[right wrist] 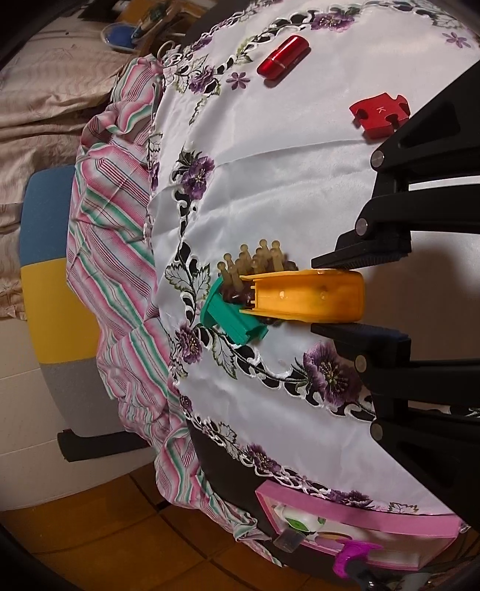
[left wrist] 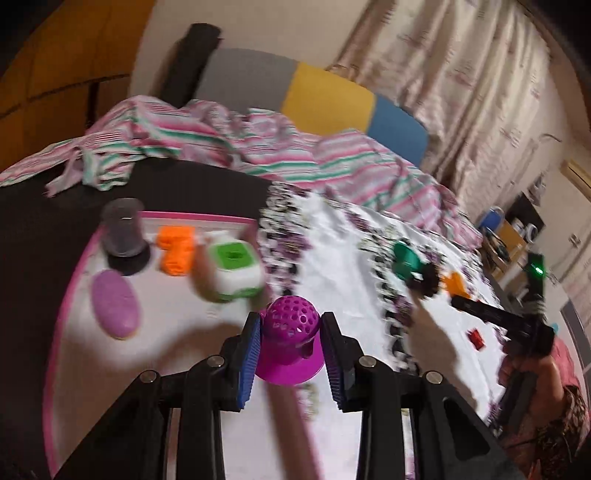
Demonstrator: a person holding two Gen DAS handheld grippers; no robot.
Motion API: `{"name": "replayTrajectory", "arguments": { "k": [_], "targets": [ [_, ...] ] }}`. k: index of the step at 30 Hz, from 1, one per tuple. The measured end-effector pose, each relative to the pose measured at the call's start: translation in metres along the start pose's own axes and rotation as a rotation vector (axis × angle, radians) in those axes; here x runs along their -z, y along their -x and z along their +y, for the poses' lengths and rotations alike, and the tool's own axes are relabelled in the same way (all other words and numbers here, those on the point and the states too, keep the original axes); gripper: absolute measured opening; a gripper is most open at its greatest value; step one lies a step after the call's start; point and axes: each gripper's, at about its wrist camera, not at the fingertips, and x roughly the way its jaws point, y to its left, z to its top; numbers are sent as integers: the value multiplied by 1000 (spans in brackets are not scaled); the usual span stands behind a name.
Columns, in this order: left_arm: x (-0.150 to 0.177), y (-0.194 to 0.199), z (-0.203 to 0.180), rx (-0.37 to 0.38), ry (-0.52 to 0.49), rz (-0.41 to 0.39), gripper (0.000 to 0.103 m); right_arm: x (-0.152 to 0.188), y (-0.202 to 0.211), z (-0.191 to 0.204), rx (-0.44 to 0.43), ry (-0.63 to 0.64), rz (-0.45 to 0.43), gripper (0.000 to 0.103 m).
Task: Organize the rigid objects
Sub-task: 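Carry the magenta object into the tray and open the left tool while the right tool holds the channel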
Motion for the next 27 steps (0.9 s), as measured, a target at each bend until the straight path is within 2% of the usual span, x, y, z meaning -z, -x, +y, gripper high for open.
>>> {"name": "replayTrajectory", "arguments": {
  "k": [7,17,20,27],
  "targets": [
    [-13,-18,42,-89,49,30,32,0,7,5,-18,-2,-33,27],
    [-29,-49,71,-157,100,96,32,0,13,20,-58,59,-78,27],
    [-31,-46,74,-178,111,81,44,1,16,27,-69,92,-91,27],
    [-14,-15,78,-152,156,34,46,7,18,47,-102,154,-99,27]
  ]
}}
